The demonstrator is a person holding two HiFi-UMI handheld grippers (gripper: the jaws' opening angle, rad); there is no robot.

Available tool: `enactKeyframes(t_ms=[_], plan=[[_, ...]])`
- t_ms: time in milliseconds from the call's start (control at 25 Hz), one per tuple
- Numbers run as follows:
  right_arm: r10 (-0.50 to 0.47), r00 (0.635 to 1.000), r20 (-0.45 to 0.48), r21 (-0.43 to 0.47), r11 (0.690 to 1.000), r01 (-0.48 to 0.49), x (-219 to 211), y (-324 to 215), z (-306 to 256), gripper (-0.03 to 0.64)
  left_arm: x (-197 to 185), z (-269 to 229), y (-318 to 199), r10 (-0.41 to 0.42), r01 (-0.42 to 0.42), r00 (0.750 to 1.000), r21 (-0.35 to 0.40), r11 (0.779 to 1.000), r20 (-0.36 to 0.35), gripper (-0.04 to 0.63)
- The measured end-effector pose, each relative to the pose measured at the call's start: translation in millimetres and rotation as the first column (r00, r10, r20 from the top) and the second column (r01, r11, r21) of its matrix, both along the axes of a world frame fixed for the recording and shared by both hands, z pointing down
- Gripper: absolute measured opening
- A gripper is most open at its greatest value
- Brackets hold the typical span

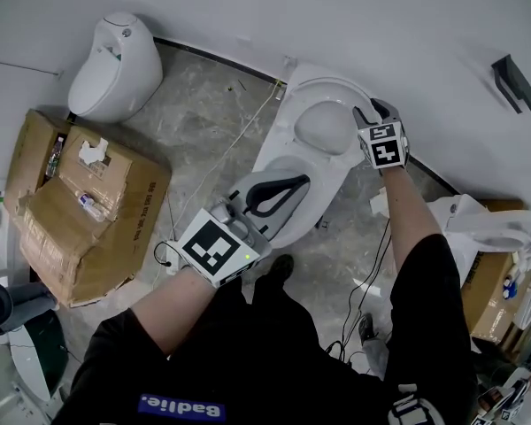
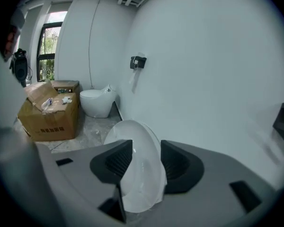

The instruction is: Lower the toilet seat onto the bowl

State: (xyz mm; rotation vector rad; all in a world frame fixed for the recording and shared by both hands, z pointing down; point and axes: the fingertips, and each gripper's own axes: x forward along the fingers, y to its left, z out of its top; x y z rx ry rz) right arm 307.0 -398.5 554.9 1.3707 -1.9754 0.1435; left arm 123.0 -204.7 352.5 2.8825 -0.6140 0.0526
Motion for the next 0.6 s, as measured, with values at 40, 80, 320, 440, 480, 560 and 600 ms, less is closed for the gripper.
enactKeyframes(t_ms=[40,80,320,440,480,560,600], plan=[[-0.005,1.0,-0.022,-0.005,1.0,0.005,1.2,-5.0,0.8,0.166,-0.2,0.0,-0.6,-0.003,0.003,1.0,-0.004,1.0,-0.007,0.015],[-0.013,0.999,-0.048,-0.009,1.0,0.013,2.7,-9.5,1.7,0.166,-0.1,0.2,-0.9,-0.007,0.006,1.0,-0.011,1.0,-0.013,0.015],[-0.029,0.993,-0.118,-0.05,0.998,0.023,15.0,-29.3,22.0,0.164,-3.4,7.7,-0.9,-0.027,0.025,0.999,-0.052,0.998,-0.021,0.014],[-0.044,0.988,-0.146,-0.072,0.997,0.033,17.8,-33.4,32.8,0.161,-5.0,15.7,0.9,-0.031,0.031,0.999,-0.066,0.997,-0.012,0.015],[-0.054,0.986,-0.161,-0.077,0.996,0.042,17.8,-34.1,35.9,0.158,-5.3,18.1,1.4,-0.034,0.034,0.999,-0.071,0.997,-0.009,0.015],[-0.069,0.98,-0.187,-0.078,0.995,0.055,18.4,-35.9,39.7,0.135,-5.7,21.6,2.3,-0.042,0.041,0.999,-0.08,0.996,-0.007,0.015],[-0.074,0.978,-0.194,-0.077,0.995,0.06,18.9,-36.8,40.8,0.129,-5.9,23.0,3.0,-0.045,0.044,0.999,-0.083,0.996,-0.006,0.015]])
